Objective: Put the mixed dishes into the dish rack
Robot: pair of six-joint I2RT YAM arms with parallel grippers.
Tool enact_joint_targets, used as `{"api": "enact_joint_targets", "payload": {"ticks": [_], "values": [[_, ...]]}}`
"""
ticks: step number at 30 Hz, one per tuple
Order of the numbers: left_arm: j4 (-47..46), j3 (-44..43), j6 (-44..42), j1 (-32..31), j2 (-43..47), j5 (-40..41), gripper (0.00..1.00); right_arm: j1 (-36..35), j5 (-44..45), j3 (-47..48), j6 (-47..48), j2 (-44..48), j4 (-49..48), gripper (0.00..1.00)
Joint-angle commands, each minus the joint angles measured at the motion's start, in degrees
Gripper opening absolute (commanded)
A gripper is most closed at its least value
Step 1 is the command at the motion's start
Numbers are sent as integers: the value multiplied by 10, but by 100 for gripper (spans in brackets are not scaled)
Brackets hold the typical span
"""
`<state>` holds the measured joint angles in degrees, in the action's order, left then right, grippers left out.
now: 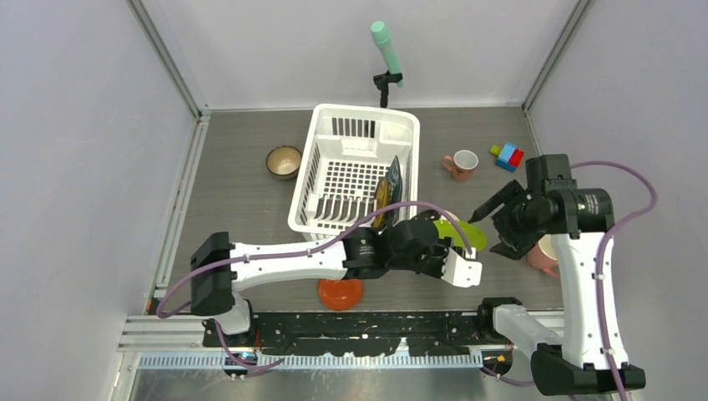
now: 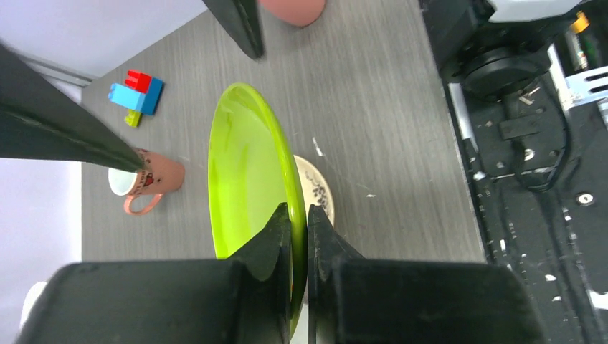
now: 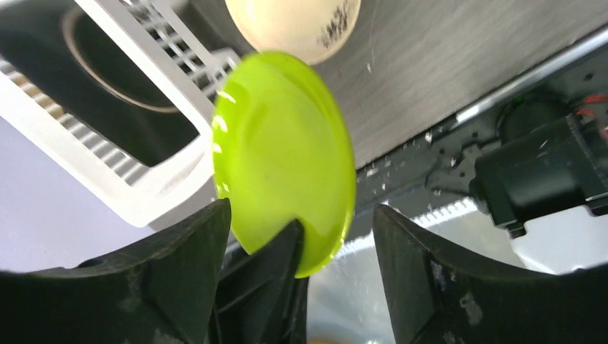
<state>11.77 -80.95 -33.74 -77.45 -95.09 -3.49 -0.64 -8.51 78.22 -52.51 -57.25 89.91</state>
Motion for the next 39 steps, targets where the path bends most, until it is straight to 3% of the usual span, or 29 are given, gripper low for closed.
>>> {"api": "enact_joint_targets", "payload": {"ticks": [1, 7, 14, 20, 24, 31, 36, 39], "values": [[-71, 3, 74, -18, 29, -9, 0, -1, 107, 83, 12, 16, -7, 81], [-50, 17, 208, -27, 99, 29, 0, -1, 189, 106, 31, 42, -67, 82], [25, 12, 458, -22, 200, 264, 0, -1, 236, -29, 51, 183, -234, 81], [115, -2, 660, 44, 262, 343, 0, -1, 220, -85, 38, 198, -250, 81], [192, -18, 710, 106, 254, 408, 0, -1, 206, -114, 42, 196, -250, 81], [109, 55, 755, 250, 251, 306, 0, -1, 204, -138, 38, 202, -252, 81], [64, 67, 774, 290, 216, 235, 0, -1, 204, -151, 76, 201, -254, 81], [41, 73, 794, 303, 202, 199, 0, -1, 203, -158, 48, 198, -256, 81]]}}
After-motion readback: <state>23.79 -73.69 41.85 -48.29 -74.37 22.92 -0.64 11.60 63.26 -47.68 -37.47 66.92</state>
